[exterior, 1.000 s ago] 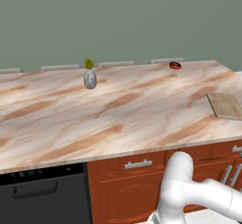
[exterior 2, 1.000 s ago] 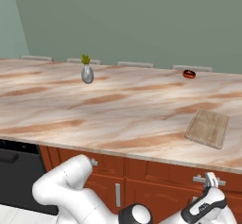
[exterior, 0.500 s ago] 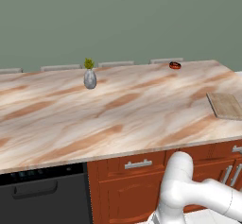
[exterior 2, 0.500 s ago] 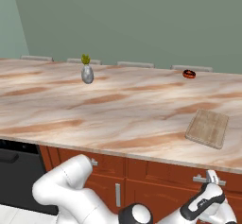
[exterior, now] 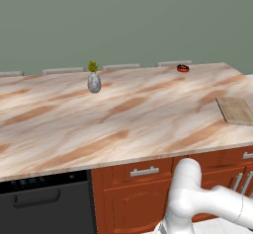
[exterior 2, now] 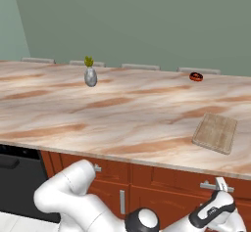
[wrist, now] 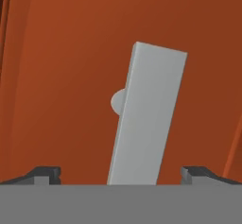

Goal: Open the drawer on the right and place the cutting tools on the cutting board.

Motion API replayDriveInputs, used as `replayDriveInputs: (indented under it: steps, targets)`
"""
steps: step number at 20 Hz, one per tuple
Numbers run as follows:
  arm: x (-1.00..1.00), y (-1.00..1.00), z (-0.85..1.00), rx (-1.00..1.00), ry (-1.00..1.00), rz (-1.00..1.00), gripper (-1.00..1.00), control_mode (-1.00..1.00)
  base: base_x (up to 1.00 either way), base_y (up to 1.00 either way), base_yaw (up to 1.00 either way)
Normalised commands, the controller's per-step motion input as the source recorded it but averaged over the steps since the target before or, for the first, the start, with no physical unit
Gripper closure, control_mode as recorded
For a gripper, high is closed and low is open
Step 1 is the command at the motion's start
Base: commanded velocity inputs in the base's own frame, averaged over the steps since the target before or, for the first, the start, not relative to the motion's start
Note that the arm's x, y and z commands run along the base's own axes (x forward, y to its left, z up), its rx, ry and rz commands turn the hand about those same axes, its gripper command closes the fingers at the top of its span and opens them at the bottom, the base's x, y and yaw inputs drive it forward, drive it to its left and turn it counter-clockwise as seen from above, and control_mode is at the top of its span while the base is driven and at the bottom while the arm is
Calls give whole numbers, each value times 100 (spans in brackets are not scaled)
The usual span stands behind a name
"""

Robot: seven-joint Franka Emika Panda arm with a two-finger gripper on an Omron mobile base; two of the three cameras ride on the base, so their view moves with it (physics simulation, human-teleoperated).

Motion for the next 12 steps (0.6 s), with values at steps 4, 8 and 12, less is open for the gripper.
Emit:
replayDriveInputs:
  steps: [4,8,12]
  targets:
    - [0,-12,-48,0,-13,0,-100,-100,0,0,0]
    - [0,-1,-59,0,-11,0,-100,-100,0,0,0]
    - [1,0,-55,0,-11,0,-100,-100,0,0,0]
